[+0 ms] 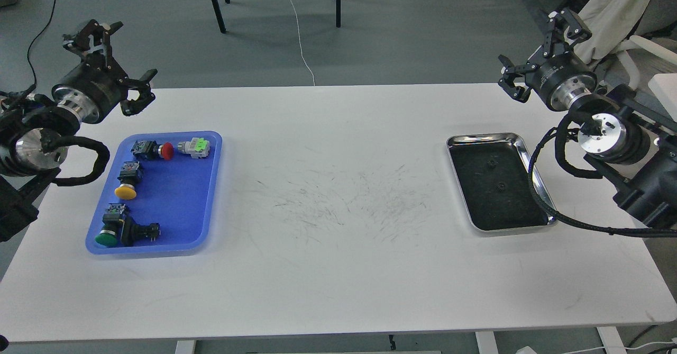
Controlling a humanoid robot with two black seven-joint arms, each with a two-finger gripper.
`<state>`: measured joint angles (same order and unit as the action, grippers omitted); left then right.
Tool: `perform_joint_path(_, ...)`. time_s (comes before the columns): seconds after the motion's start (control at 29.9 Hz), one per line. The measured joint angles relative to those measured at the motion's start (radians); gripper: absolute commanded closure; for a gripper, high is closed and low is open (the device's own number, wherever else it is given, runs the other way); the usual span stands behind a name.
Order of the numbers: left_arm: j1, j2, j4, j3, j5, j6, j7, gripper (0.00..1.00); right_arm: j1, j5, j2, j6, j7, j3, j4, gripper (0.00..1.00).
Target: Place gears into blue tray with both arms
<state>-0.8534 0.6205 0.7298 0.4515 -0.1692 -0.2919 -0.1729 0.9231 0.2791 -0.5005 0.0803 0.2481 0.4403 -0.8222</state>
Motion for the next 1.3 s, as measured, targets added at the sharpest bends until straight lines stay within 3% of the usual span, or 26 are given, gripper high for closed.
perform_joint_path(1.3,0.005,-0.038,0.013,-0.019,0.004,-0.008,0.016,0.01,0.008,-0.003,0.017,-0.019,0.0,-0.013,-0.003,0.01)
